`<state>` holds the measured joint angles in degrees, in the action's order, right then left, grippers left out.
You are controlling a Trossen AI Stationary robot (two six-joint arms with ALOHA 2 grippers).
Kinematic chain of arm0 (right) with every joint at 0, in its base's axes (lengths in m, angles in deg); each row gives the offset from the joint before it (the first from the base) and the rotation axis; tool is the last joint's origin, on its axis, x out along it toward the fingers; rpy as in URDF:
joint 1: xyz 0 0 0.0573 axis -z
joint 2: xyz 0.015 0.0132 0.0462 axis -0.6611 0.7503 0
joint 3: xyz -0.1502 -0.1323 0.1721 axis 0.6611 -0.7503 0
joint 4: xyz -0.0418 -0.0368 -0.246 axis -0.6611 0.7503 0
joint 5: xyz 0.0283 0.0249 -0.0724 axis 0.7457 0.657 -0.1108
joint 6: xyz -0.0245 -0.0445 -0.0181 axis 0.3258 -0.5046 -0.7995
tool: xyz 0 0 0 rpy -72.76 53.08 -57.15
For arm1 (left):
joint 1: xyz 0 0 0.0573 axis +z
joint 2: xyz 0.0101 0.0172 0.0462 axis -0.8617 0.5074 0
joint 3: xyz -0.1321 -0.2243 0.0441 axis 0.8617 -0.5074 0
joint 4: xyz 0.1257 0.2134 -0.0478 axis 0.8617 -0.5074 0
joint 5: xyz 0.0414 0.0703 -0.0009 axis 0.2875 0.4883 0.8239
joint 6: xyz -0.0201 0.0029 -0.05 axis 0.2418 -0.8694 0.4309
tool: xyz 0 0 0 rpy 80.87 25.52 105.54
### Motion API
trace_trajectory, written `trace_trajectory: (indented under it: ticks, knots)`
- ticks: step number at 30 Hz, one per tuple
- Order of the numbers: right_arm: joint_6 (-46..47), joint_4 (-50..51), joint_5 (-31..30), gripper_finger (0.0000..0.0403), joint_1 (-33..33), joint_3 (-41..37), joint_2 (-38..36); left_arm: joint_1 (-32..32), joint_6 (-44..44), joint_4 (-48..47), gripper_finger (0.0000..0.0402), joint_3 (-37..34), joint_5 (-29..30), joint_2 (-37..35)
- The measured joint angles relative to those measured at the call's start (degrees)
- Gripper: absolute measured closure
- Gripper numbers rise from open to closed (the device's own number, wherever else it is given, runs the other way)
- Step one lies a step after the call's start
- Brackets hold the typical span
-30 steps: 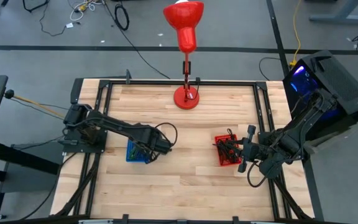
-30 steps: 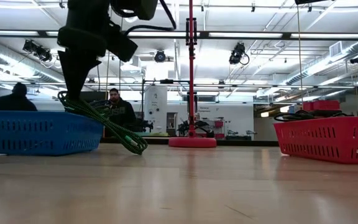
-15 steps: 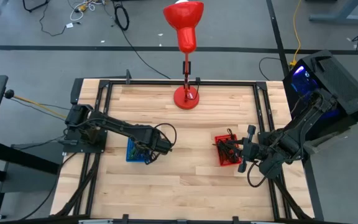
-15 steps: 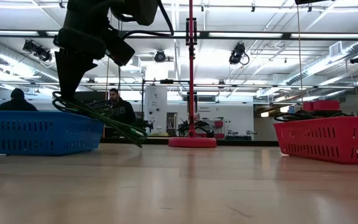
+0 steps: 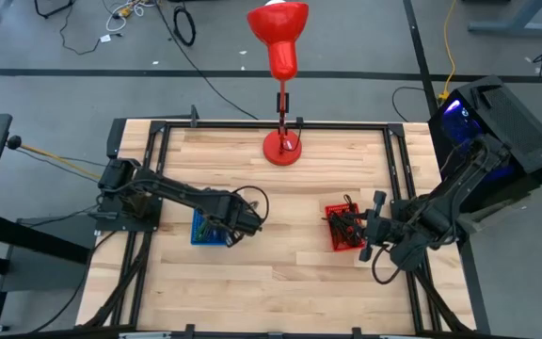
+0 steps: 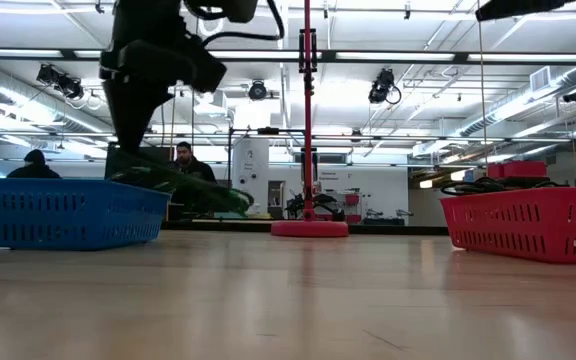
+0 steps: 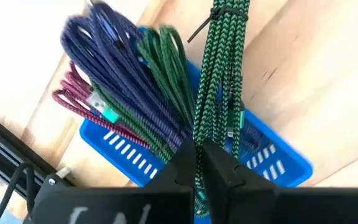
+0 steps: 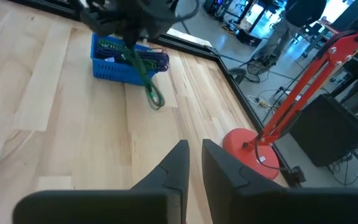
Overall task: Pick & Place USB Port
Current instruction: Put the green and black charger cable into the blue bin
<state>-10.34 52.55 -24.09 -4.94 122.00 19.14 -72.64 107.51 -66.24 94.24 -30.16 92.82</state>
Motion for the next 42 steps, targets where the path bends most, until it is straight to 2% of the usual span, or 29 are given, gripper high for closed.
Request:
trace_trajectory:
  ticks: [3,5,11,22,29,36,42]
  knots:
    - [-0.44,-0.75,-0.56,0.0356,0.00,-1.20,0.00,-0.12,2.83,-1.04,0.0391,1.69,0.99,-0.02]
    - [-0.11,-0.87,-3.29,0.0356,-0.02,-1.39,0.00,-1.02,5.85,-3.88,0.0391,2.80,1.83,-0.02]
    - [0.00,-0.90,-4.38,0.0356,0.00,-1.39,-0.02,-6.78,20.86,-12.59,0.0391,3.96,3.45,-0.71]
    - [0.00,-0.11,-4.42,0.0356,0.00,-1.39,-0.04,-21.23,52.86,-13.92,0.0392,3.71,8.76,-3.65]
    - [0.00,-0.04,-3.65,0.0356,0.00,-1.39,-0.04,-25.19,68.79,-11.44,0.0392,-2.73,13.57,-3.41]
    - [-0.02,0.33,-2.93,0.0356,0.00,-1.39,-0.04,-24.53,71.30,2.29,0.0392,-11.87,16.29,-3.41]
    - [0.00,0.49,-2.90,0.0356,0.00,-1.39,-0.04,-23.40,71.72,8.57,0.0392,-16.79,16.34,-3.41]
